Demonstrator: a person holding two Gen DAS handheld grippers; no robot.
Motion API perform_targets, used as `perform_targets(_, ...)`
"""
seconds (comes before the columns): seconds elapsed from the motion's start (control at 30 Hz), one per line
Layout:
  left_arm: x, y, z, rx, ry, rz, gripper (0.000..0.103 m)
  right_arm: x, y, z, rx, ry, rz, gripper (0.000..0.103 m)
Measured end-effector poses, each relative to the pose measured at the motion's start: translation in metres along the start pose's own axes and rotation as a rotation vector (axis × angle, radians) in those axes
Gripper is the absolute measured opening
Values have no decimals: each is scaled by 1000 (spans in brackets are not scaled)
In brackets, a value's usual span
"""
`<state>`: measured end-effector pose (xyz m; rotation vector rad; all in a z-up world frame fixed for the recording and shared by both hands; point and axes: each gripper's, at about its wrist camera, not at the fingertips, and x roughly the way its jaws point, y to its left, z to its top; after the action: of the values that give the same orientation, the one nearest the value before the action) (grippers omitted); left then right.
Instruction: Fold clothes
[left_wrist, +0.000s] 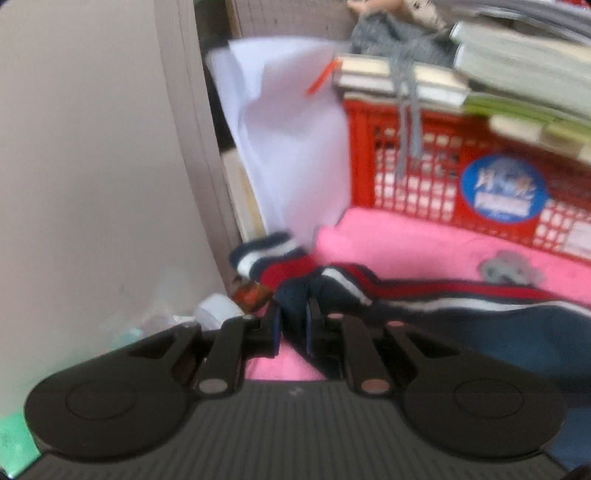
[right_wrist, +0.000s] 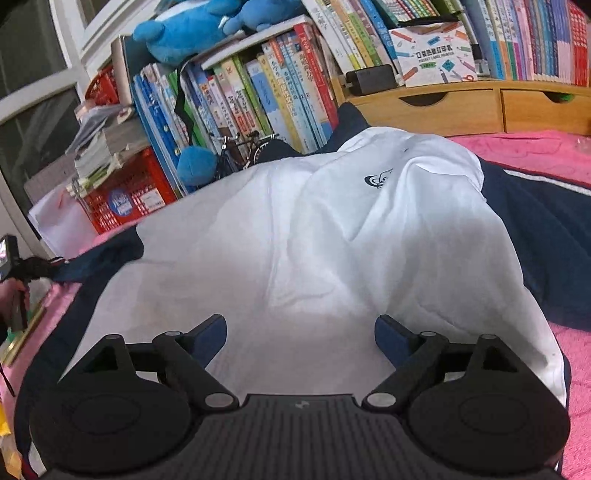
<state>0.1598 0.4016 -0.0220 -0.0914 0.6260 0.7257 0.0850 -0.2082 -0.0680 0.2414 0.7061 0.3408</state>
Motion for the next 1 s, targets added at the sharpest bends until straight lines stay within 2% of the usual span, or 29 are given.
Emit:
perform_targets(0.2, 22, -11, 14, 38, -49, 58, 13, 3, 11, -5, -86, 16, -44, 91)
perform_targets(0.3, 39, -24, 18, 74, -9, 105, 15, 9, 25, -9, -170, 17, -93, 96)
perform_targets(0.37, 40, -25, 19, 52, 17, 112, 17, 11, 33, -12, -210, 21, -124, 97)
perform_targets(0.4, 37, -21, 18, 24, 28, 90, 17, 11, 34, -12, -209, 20, -127, 97)
perform_targets(0.43, 31, -15, 18, -10, 24, 51, 18, 8, 34, -12, -200, 16, -124, 96)
perform_targets(0.57, 3, 30, 13, -224, -3, -198, 47, -7, 30, -13, -164, -25, -86, 87)
perform_targets(0.6, -5, 41, 13, -275, 2, -236, 49, -12, 30, -14, -164, -36, -84, 87)
perform_targets(0.7, -40, 56, 9, -295, -13, -283, 49, -33, 31, -19, -163, -78, -74, 86)
perform_targets(0.77, -71, 54, 2, -225, -46, -341, 49, -51, 33, -25, -173, -98, -69, 86)
perform_targets(0.83, -110, 47, -14, -126, -74, -468, 49, -73, 31, -35, -202, -107, -78, 86)
perform_targets(0.9, -158, 42, -40, -42, -53, -640, 51, -95, 24, -48, -223, -102, -99, 86)
perform_targets(0.97, -204, 36, -70, -21, 15, -831, 52, -114, 13, -63, -201, -87, -127, 86)
perform_targets(1.0, -224, 30, -85, -18, 47, -942, 59, -123, 8, -70, -190, -79, -141, 86)
